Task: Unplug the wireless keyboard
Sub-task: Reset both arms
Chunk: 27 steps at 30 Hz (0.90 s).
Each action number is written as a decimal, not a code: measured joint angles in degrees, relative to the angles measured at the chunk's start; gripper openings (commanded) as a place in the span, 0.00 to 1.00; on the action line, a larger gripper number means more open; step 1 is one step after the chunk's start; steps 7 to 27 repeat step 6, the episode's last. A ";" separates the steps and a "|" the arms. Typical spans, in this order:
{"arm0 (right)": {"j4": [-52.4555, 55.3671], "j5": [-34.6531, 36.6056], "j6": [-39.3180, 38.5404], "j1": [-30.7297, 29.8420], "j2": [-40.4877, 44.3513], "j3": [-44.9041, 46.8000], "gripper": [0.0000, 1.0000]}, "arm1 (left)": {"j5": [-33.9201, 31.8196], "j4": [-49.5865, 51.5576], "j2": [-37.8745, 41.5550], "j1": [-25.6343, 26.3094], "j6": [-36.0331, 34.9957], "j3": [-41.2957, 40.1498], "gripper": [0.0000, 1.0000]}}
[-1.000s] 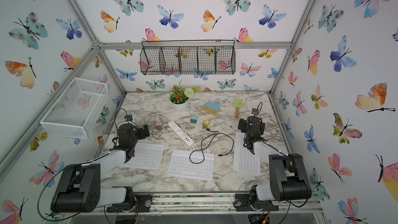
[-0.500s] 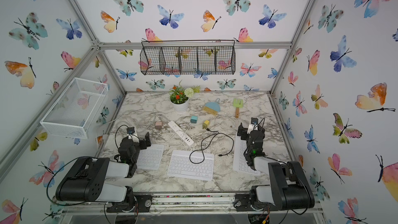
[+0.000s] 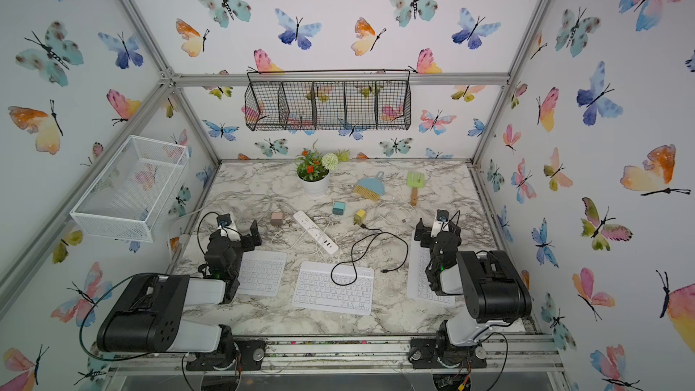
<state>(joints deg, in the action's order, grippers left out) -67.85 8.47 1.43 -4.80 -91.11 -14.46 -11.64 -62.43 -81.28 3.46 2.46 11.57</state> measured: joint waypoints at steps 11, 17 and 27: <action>-1.03 0.00 0.00 0.00 0.09 0.04 0.98 | -0.02 0.37 0.00 0.00 0.11 0.02 0.98; -1.03 0.00 0.00 0.00 0.09 0.04 0.98 | -0.02 0.37 0.00 0.00 0.11 0.02 0.98; -1.03 0.00 0.00 0.00 0.09 0.04 0.98 | -0.02 0.37 0.00 0.00 0.11 0.02 0.98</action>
